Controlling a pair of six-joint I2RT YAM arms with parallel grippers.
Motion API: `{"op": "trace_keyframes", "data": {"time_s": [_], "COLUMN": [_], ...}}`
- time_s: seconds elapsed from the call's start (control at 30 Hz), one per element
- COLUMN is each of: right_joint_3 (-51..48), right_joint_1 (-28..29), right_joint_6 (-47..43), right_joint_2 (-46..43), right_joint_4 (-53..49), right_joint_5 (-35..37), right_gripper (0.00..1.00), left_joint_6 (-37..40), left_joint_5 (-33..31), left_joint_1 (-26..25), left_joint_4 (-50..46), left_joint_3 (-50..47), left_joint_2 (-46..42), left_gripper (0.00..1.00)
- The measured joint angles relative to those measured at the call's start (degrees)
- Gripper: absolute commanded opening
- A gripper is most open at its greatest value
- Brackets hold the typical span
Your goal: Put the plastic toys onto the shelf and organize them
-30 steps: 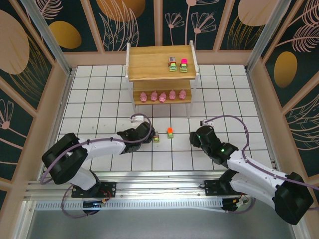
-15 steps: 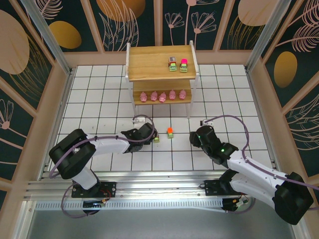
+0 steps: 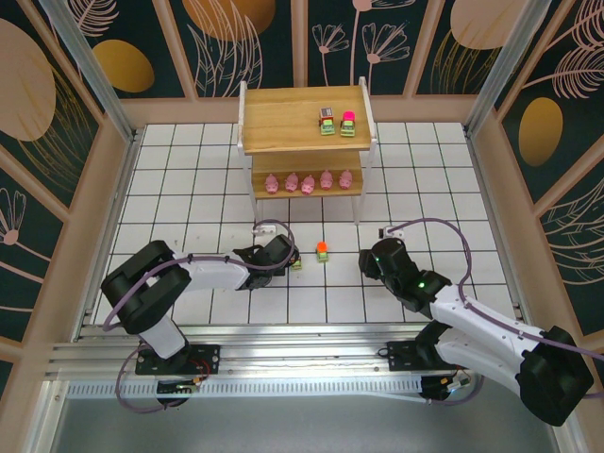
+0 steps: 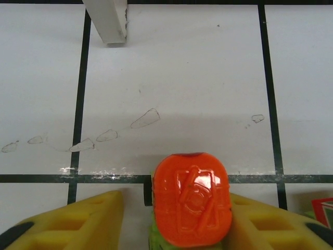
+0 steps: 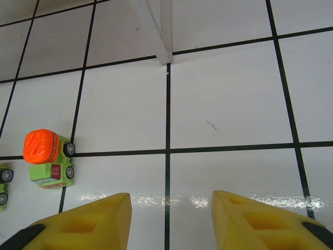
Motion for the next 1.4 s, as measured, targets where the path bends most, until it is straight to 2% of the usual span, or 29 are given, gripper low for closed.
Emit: {"op": "trace_keyframes", "data": {"time_s": [0.5, 0.63, 1.1, 1.4], "right_joint_3": [0.00, 0.00, -0.98, -1.44], "right_joint_1": [0.00, 0.00, 0.00, 0.02], "right_joint_6": [0.00, 0.00, 0.00, 0.00], "right_joint_2": [0.00, 0.00, -2.21, -3.10], "right_joint_4": [0.02, 0.13, 0.57, 0.61], "right_joint_5": [-0.20, -0.20, -0.20, -0.17], "right_gripper": [0.45, 0.45, 0.45, 0.45], "left_joint_6": [0.31, 0.59, 0.57, 0.33], "left_joint_5": [-0.09, -0.11, -0.63, -3.19], "left_joint_1": [0.00, 0.00, -0.42, -3.39], "left_joint_4": [0.02, -0.07, -5.46, -13.22], "left_joint_3": [1.05, 1.05, 2.32, 8.87], "left_joint_2": [0.24, -0.11, -5.97, -10.49], "left_gripper": [0.36, 0.30, 0.29, 0.29]}}
